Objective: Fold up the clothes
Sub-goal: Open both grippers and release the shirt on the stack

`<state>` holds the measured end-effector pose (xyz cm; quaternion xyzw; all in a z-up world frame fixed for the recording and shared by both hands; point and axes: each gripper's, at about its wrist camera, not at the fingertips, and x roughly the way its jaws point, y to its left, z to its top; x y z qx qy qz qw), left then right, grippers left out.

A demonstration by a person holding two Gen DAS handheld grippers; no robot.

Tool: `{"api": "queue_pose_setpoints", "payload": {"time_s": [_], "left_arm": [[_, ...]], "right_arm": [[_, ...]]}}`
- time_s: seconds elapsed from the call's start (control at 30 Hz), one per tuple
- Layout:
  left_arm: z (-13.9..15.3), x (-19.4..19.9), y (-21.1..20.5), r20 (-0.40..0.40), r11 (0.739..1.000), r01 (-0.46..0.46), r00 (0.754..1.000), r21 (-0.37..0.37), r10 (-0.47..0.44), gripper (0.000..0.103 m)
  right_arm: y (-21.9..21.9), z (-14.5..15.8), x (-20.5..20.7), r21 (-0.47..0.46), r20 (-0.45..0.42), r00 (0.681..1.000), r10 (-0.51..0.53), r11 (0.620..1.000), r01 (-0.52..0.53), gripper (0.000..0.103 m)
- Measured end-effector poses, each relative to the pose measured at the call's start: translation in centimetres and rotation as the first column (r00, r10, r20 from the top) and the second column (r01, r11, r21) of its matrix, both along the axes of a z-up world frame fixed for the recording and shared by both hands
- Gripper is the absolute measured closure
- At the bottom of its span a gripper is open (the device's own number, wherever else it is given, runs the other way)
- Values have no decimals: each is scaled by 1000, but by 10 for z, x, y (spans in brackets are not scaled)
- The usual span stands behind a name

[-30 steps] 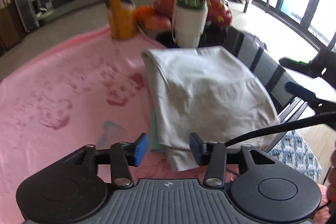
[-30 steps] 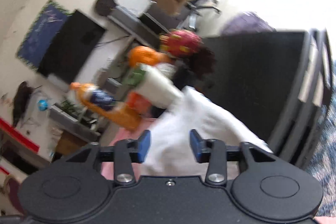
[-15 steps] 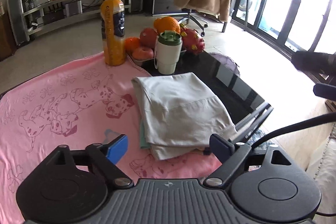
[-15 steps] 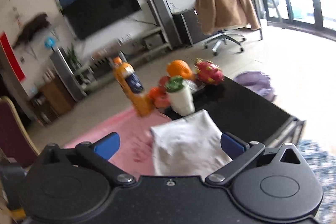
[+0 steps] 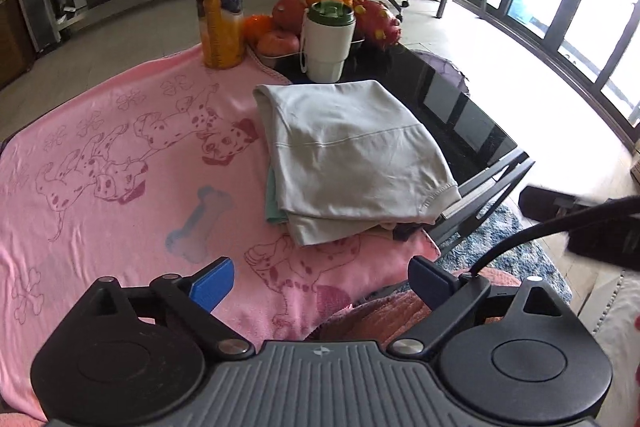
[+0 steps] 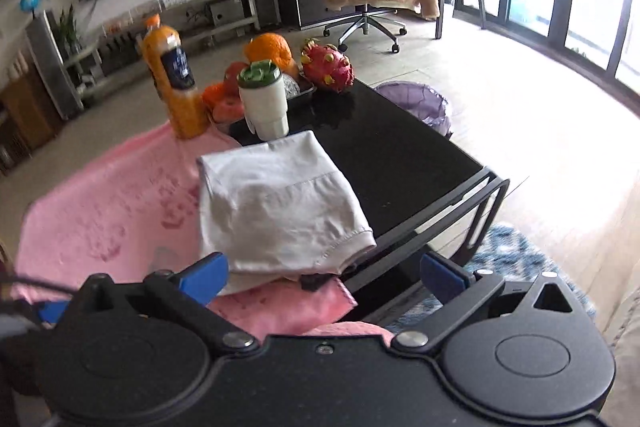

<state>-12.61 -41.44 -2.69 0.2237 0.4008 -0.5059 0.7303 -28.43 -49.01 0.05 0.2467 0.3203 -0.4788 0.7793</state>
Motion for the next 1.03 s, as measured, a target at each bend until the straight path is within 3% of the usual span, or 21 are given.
{"api": "queue_pose_setpoints", "payload": {"time_s": [0.27,0.73,1.03], "left_arm": [[-6,1,1,33,1000,-31,999,0,31,8],[-9,-1,1,12,1000,-20,1000,-7,20,8],[-9,-5,2,43,1000,-17,999,-25,18,5]], "right_arm": [[3,-12,12,-8,-67,997,31,999,-32,0],[1,-18,8,36,-52,998,20,999,-18,0],[1,-19,5,54,-39,999,12,998,-10,0]]}}
